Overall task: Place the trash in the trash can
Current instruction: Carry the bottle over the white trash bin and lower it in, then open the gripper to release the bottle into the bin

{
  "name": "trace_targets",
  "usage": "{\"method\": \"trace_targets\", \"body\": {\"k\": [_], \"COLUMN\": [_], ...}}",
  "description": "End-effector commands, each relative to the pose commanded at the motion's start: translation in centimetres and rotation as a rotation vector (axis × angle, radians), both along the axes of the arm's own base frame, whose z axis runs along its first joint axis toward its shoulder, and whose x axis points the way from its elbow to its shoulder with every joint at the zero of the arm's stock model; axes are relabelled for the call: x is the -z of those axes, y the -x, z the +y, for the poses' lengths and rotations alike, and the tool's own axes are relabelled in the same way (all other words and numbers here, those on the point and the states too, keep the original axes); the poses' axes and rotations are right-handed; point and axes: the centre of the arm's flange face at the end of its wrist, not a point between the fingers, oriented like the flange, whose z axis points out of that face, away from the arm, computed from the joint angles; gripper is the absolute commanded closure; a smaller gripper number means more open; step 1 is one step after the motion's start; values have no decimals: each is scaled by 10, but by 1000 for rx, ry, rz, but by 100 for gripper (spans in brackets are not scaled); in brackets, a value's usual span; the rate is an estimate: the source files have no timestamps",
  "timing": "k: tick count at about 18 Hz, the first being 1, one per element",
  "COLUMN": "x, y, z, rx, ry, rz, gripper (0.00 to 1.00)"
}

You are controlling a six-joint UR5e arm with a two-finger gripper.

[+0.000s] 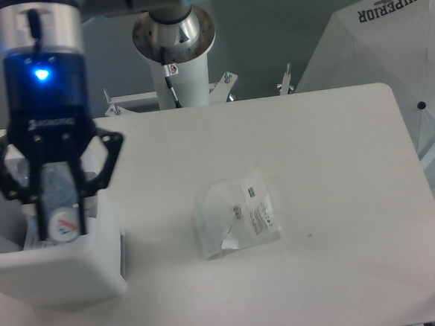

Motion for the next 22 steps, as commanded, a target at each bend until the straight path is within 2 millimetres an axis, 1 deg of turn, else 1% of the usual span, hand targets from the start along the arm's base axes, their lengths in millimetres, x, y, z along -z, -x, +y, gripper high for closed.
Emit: {"method": "trace_targets", "body": {"k": [1,2,3,8,9,12,13,14,15,17,18,20,21,22], "x": [4,9,13,22,26,33,35,34,33,27,28,31,30,27], "y": [-2,-11,-15,-23,-23,-25,-26,-26,-26,-26,-25,-14,7,30], "z": [2,5,6,9,12,13,13,13,14,11,10,5,-5,-18], "rx": [5,22,30,43,46,50,52,54,66,62,58,31,-13,-61], "ry": [6,15,22,37,43,54,57,58,61,53,54,59,64,63], "rz": [-2,-4,-6,-14,-16,-21,-22,-16,-2,2,-3,-9,-8,-11], "gripper": [69,69,69,69,65,51,43,27,8,2,1,1,1,0]}}
